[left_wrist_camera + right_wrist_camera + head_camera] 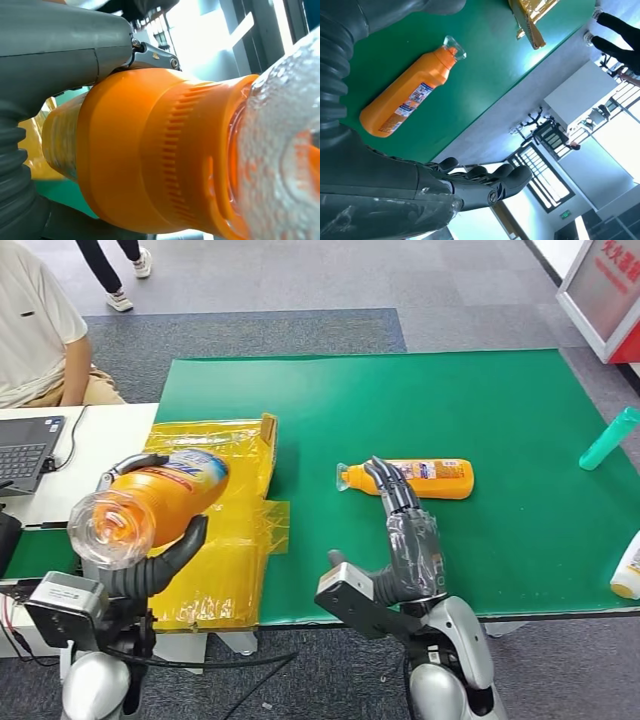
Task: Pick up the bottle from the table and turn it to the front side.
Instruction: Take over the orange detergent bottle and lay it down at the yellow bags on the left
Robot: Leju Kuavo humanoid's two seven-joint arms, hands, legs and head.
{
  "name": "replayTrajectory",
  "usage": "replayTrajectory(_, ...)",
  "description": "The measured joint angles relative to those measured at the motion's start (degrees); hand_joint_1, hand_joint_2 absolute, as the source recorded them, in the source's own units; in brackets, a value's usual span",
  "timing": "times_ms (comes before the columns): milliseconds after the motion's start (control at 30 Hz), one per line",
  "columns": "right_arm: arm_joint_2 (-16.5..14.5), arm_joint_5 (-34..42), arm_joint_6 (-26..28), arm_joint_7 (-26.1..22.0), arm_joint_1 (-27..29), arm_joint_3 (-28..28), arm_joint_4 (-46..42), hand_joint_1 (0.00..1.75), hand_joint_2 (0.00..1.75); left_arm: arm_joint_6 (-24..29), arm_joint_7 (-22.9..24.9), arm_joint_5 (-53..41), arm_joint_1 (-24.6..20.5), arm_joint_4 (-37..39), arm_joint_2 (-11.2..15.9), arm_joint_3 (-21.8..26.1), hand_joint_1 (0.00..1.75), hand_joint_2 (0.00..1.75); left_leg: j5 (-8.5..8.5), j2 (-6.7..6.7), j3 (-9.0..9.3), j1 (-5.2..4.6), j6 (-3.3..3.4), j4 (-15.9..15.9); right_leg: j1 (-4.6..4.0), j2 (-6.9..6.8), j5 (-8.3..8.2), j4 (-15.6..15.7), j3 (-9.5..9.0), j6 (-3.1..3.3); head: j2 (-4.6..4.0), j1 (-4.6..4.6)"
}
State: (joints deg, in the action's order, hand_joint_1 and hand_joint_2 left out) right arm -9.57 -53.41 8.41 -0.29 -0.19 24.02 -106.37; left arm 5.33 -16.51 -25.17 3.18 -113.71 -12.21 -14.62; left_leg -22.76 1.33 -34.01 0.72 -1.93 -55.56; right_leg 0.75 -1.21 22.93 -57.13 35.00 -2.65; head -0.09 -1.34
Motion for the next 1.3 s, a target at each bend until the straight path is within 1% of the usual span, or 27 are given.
replayTrajectory(133,-0.1,0.9,-0.3,-0.8,0.9,-0.7,-1.4,0.00,1.75,2.8,-0.2,-10.7,-0.6,0.5,-0.5,3.6,1.75,1.75,0.00,0.00,0.00,0.00,0.00,0.0,0.00,0.00,0.00,0.0,0.01,0.00,0.01,-0.01)
replayTrajectory(267,-0.1,2.0,-0.6,-2.1,1.4,-1.0,-2.8,0.00,1.75,6.2,-1.8,-27.2,-1.9,2.7,-0.3,5.9,1.75,1.75,0.01,0.00,0.00,0.00,0.00,0.0,0.00,0.00,0.00,0.0,0.02,0.00,0.01,0.00)
replayTrajectory(333,-0.1,2.5,-0.6,-2.7,1.3,-1.1,-3.4,0.00,1.75,6.7,-2.0,-34.2,-2.6,4.4,0.0,6.5,1.75,1.75,0.01,0.00,0.01,0.00,0.00,0.0,0.00,0.01,-0.01,0.0,0.01,0.01,0.01,-0.01)
replayTrajectory(400,-0.1,2.9,-0.6,-3.4,1.3,-1.2,-4.1,0.00,1.75,6.2,-1.5,-37.9,-3.2,6.4,0.2,7.1,1.75,1.75,0.01,0.00,0.01,0.00,-0.01,0.0,0.00,0.01,-0.01,0.0,0.02,0.01,0.01,0.00)
replayTrajectory(567,-0.1,3.7,-0.7,-4.5,1.3,-1.5,-6.5,0.00,1.75,4.4,0.0,-42.7,-4.2,11.2,0.9,8.4,1.75,1.75,0.01,0.01,0.00,0.00,-0.01,0.0,0.00,0.02,-0.02,0.0,0.03,0.01,-0.01,0.00)
replayTrajectory(667,-0.1,4.9,-1.3,-5.5,1.3,-1.6,-7.9,0.00,1.75,2.5,1.4,-45.7,-4.9,13.7,1.5,8.7,1.75,1.75,0.01,0.01,0.00,0.00,-0.01,0.0,0.00,0.01,-0.01,0.0,0.03,0.01,0.00,-0.01)
replayTrajectory(800,-0.1,7.7,-3.2,-6.9,1.4,-1.8,-10.8,0.00,1.75,0.6,3.1,-48.1,-5.9,18.4,3.6,8.9,1.75,1.75,0.01,0.01,0.00,0.00,-0.02,0.0,0.00,0.03,-0.01,0.0,0.06,0.02,0.01,0.00)
replayTrajectory(900,-0.1,9.3,-4.5,-8.3,1.5,-2.1,-12.6,0.00,1.75,-2.0,4.8,-50.6,-6.7,21.9,5.7,8.9,1.75,1.75,0.01,0.01,0.00,0.00,-0.02,0.0,-0.01,0.03,-0.01,0.0,0.07,0.02,0.00,0.00)
replayTrajectory(1067,0.4,9.4,-5.5,-10.1,1.3,-2.9,-15.6,0.00,1.75,-6.1,8.3,-54.9,-9.4,28.7,9.5,8.9,1.75,1.75,0.02,0.01,-0.01,0.00,-0.02,0.0,-0.01,0.03,-0.01,0.0,0.07,0.02,0.01,0.00)
replayTrajectory(1167,0.4,10.0,-6.0,-10.4,0.7,-4.0,-17.2,0.00,1.75,-8.5,9.7,-56.5,-11.2,31.7,10.8,8.9,1.75,1.75,0.02,0.01,-0.01,0.00,-0.02,0.0,-0.01,0.03,-0.03,0.0,0.06,0.02,0.01,0.00)
replayTrajectory(1300,0.5,10.3,-6.4,-10.5,0.3,-4.8,-18.2,0.00,1.75,-9.0,10.1,-56.9,-12.6,33.9,11.7,8.9,1.75,1.75,0.03,0.01,-0.01,0.00,-0.02,0.0,0.00,0.03,-0.04,0.0,0.06,0.02,0.01,0.00)
